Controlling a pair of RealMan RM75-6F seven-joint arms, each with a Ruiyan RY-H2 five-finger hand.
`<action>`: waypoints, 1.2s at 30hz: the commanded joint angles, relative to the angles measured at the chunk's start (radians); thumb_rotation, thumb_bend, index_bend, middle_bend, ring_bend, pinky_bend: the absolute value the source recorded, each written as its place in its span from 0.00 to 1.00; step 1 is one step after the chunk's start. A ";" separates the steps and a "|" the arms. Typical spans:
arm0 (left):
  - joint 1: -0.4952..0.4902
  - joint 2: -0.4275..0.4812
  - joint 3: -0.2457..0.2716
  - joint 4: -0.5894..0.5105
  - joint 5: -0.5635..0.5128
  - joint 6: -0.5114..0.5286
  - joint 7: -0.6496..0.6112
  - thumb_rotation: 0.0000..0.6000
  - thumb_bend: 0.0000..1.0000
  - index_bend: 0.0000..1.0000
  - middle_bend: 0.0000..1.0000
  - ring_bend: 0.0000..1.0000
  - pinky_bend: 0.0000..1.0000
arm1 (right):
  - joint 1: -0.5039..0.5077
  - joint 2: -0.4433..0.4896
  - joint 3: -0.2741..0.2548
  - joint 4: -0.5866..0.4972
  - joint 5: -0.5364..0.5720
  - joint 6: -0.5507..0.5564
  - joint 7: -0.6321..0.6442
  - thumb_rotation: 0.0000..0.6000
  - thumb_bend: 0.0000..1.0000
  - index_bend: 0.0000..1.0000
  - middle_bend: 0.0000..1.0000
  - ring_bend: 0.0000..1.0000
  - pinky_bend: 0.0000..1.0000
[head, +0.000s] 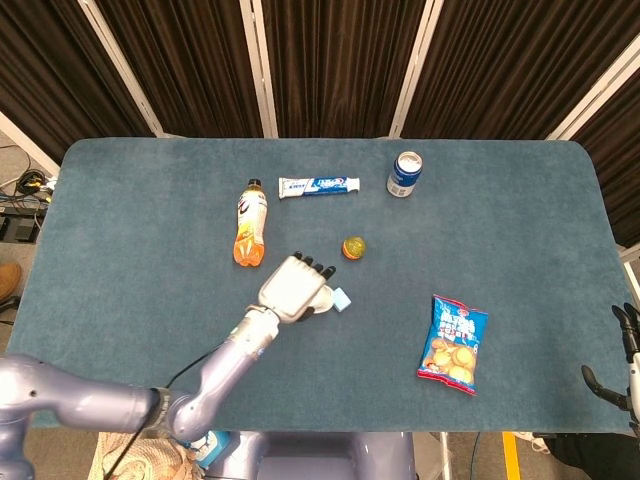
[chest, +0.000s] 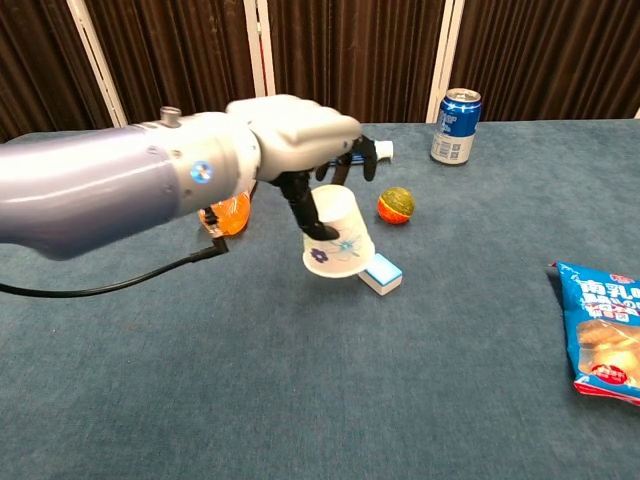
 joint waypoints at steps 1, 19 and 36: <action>-0.041 -0.046 -0.016 0.055 -0.030 -0.009 0.015 1.00 0.26 0.24 0.41 0.33 0.37 | 0.000 0.004 -0.001 -0.002 -0.003 -0.001 0.006 1.00 0.31 0.00 0.00 0.00 0.04; -0.117 -0.163 -0.017 0.217 -0.078 -0.037 -0.006 1.00 0.25 0.21 0.33 0.26 0.35 | 0.001 0.011 -0.003 -0.009 -0.014 0.000 0.026 1.00 0.31 0.00 0.00 0.00 0.04; -0.040 -0.071 0.040 0.069 0.019 0.073 -0.073 1.00 0.18 0.10 0.16 0.13 0.20 | 0.000 0.015 -0.005 -0.006 -0.015 0.000 0.028 1.00 0.31 0.00 0.00 0.00 0.03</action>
